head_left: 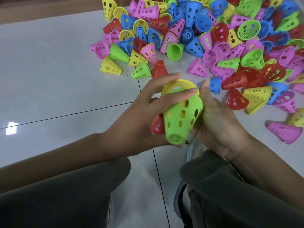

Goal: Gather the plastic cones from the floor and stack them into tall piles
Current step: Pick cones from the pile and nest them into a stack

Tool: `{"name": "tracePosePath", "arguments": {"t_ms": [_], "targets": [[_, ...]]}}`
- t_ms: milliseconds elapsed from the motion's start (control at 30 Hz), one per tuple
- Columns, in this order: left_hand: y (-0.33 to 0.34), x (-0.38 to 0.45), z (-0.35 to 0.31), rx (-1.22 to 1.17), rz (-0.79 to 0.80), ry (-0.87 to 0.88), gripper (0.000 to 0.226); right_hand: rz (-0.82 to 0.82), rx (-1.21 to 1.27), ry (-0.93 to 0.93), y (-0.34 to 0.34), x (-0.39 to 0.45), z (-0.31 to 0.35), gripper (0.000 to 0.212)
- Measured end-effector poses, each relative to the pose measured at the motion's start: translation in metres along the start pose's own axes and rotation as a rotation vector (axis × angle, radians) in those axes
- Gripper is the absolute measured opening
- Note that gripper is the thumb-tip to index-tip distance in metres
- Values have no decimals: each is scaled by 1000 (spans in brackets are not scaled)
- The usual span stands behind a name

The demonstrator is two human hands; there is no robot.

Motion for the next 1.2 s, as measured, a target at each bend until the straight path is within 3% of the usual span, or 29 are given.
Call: {"name": "tracePosePath", "arguments": {"t_ms": [167,300,533,700,833,967,1200], "targets": [[1,-3,6,22,-46,-55,68,39,-5,37,2,-3,-1,54],[2,-6,10,3,-70,-108,68,43,-7,-66,-1,-3,0,36],[5,-6,10,-63,-98,-175,72,51,-321,-356,-1,-9,0,25],[0,-7,7,-56,-100,-210,72,119,-475,-390,-6,-14,-4,26],[0,-6,13,-133,-124,-385,71,67,-630,-440,-13,-16,-4,28],[20,-6,26,-207,-9,-613,65,-50,-649,-433,-32,-13,-8,25],[52,-23,38,-76,192,-563,75,-70,-716,-364,-56,-6,-19,20]]}}
Point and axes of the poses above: each hand's wrist, its own x-axis towards the middle knuckle, its own y-axis out of the palm, z = x × y, the point moved 2 cm from there along x, towards the middle knuckle, and after that the axes turned 15 degrees about x, right-handed, at the moved point
